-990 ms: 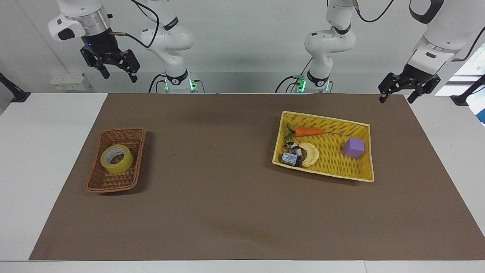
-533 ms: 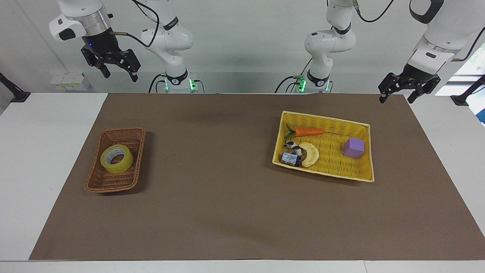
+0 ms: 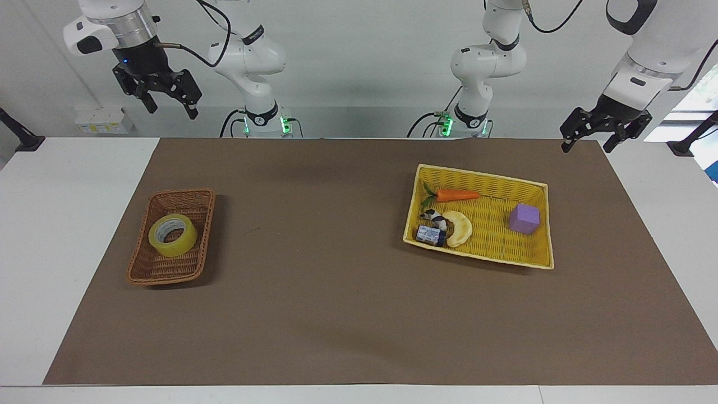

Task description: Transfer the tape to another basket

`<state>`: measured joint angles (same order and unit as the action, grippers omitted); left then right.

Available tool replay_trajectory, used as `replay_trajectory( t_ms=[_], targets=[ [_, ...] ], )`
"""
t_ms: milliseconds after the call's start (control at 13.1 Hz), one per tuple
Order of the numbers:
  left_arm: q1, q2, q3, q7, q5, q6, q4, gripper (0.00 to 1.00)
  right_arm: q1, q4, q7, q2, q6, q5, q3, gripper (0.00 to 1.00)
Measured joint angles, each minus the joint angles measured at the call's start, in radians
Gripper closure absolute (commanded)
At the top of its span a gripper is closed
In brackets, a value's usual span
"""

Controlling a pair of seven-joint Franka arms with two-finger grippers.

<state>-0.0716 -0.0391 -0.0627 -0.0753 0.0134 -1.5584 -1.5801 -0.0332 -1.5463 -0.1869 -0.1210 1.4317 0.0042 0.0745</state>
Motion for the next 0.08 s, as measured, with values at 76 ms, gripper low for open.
replay_trajectory(
  t_ms=[76],
  targets=[
    [0.0,0.0,0.0,0.0,0.0,0.0,0.0,0.0,0.0,0.001,0.0,0.001,0.0,0.0,-0.001,0.0]
  ],
)
